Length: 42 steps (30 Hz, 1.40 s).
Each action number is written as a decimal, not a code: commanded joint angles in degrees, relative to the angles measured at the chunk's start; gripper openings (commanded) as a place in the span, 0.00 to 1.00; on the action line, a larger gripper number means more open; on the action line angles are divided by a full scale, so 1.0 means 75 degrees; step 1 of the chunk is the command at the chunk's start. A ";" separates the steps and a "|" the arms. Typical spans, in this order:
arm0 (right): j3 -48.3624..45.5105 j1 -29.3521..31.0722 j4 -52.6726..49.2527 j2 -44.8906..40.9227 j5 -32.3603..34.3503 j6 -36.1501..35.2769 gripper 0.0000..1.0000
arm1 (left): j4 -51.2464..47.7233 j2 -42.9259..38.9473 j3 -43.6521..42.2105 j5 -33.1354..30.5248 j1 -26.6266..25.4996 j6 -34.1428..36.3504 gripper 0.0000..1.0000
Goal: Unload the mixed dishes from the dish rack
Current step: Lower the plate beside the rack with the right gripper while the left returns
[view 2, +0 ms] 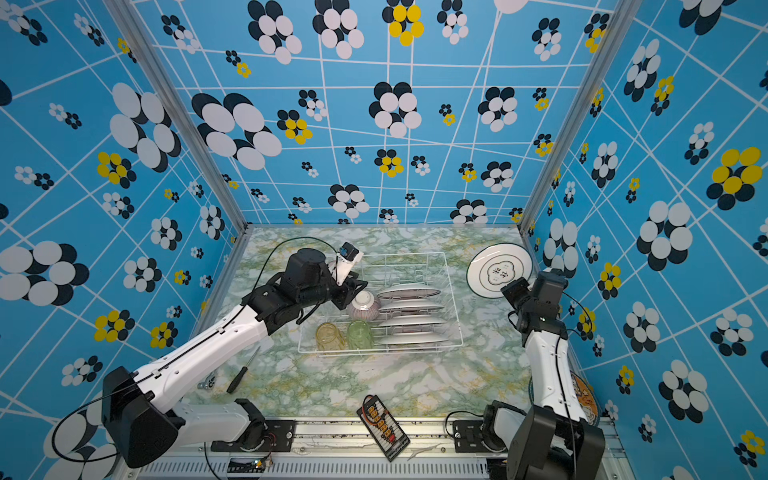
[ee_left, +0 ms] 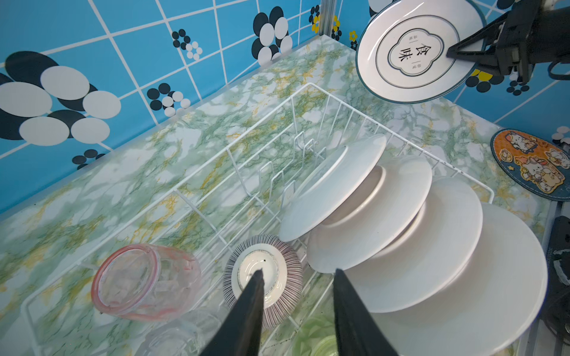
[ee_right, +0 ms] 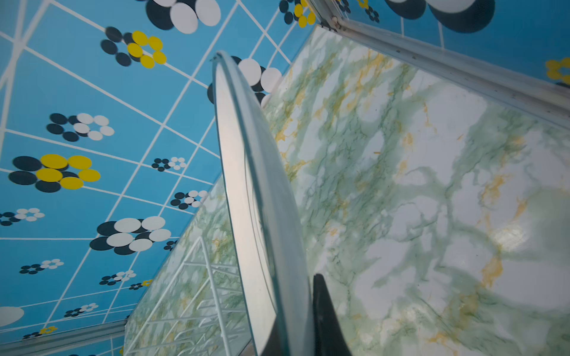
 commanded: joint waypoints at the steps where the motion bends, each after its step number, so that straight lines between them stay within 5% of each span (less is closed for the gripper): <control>1: -0.0130 -0.0033 0.1089 0.0472 -0.0510 0.0381 0.00 | -0.0405 0.0353 0.0455 -0.0073 -0.0197 0.0378 0.40; 19: -0.0126 -0.0045 0.3414 0.3679 -0.1496 0.1230 0.07 | -0.0610 0.1288 0.1326 -0.0617 -0.1001 0.1110 0.42; 42: 0.0367 -0.0045 0.0730 0.3583 -0.0507 -0.0143 0.43 | -0.2261 0.2294 0.2666 -0.0676 -0.1066 0.1365 0.42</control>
